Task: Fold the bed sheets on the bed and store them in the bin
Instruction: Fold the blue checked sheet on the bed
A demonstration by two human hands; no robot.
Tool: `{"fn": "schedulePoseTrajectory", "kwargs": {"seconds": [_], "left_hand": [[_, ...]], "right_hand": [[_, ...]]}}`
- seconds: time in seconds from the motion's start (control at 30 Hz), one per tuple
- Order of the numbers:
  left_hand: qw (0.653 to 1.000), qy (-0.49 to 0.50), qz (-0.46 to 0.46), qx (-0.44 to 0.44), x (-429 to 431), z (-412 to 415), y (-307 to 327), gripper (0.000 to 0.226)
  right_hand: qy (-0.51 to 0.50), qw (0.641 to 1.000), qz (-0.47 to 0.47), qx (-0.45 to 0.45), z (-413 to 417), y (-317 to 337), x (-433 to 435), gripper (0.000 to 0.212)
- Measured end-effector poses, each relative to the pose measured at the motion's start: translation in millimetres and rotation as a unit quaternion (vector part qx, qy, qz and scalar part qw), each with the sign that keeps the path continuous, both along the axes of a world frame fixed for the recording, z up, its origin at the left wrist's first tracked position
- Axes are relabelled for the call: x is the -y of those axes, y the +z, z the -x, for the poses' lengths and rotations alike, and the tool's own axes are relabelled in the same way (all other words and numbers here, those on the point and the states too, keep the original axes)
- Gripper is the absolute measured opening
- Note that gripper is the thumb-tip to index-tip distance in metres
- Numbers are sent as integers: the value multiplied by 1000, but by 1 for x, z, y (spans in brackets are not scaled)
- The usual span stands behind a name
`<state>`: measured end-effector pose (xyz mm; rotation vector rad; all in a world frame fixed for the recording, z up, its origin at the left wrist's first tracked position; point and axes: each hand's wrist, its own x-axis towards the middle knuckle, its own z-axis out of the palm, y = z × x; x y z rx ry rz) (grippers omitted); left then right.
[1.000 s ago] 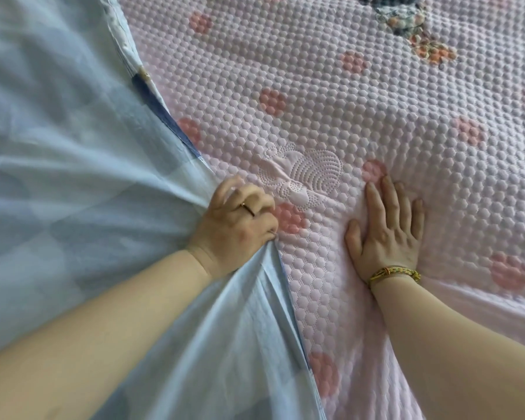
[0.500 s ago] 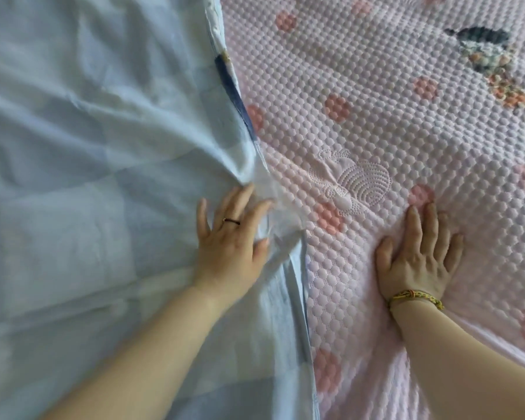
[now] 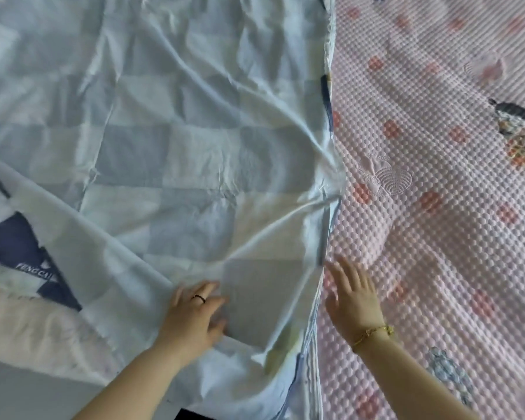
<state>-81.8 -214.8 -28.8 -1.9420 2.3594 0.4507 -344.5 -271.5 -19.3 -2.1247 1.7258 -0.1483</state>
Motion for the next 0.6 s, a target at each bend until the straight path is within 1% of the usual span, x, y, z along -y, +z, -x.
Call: {"fn": "schedulePoseTrajectory", "kwargs": {"seconds": [0.03, 0.07, 0.1, 0.13, 0.17, 0.2, 0.23, 0.27, 0.3, 0.33, 0.37, 0.4, 0.43, 0.47, 0.5, 0.53, 0.57, 0.6], "left_hand": [[1000, -15, -11, 2, -8, -1, 4, 42], [1000, -21, -15, -6, -18, -2, 7, 40], [999, -22, -22, -12, -25, -5, 8, 40], [999, -23, -22, -12, -30, -8, 10, 41], [999, -26, -22, -6, -33, -11, 14, 42], [999, -30, -10, 3, -37, -13, 17, 44], [1000, -24, -1, 5, -39, -16, 19, 47], [1000, -2, 11, -10, -42, -19, 21, 48], [998, 46, 28, -27, -44, -20, 23, 50], [990, 127, 36, -54, -48, -22, 25, 52], [965, 241, 32, -94, -52, -23, 29, 58], [916, 376, 8, -140, -56, -23, 31, 65], [839, 506, -44, -195, -59, -23, 34, 74], [753, 602, -91, -251, -65, -23, 32, 80], [690, 651, -128, -289, -68, -23, 28, 83], [667, 665, -144, -302, -71, -23, 23, 83], [668, 667, -147, -295, -73, -23, 20, 82], [685, 664, -137, -267, -75, -24, 17, 78]], "right_hand": [[66, 995, 1, 72, -17, 4, -20, 39], [130, 985, -8, 110, -32, 10, -40, 29], [192, 974, -34, 112, -43, 9, -57, 24], [230, 964, -95, 88, -51, 5, -72, 30], [246, 953, -168, 55, -56, 2, -84, 48], [257, 944, -208, 13, -59, -3, -91, 67], [260, 942, -214, -9, -60, -9, -96, 82], [267, 944, -193, -24, -59, -14, -102, 93], [277, 945, -172, -28, -58, -16, -103, 96], [276, 948, -153, -30, -58, -15, -102, 91], [271, 949, -155, -31, -57, -12, -99, 80], [255, 952, -166, -17, -58, -13, -98, 68], [239, 951, -197, 12, -62, -10, -95, 55], [214, 949, -228, 46, -66, -4, -92, 43], [176, 943, -270, 86, -66, 1, -89, 31], [123, 938, -301, 117, -68, 7, -86, 22], [90, 927, -345, 113, -71, 13, -82, 25], [43, 926, -356, 120, -69, 15, -76, 24]]}}
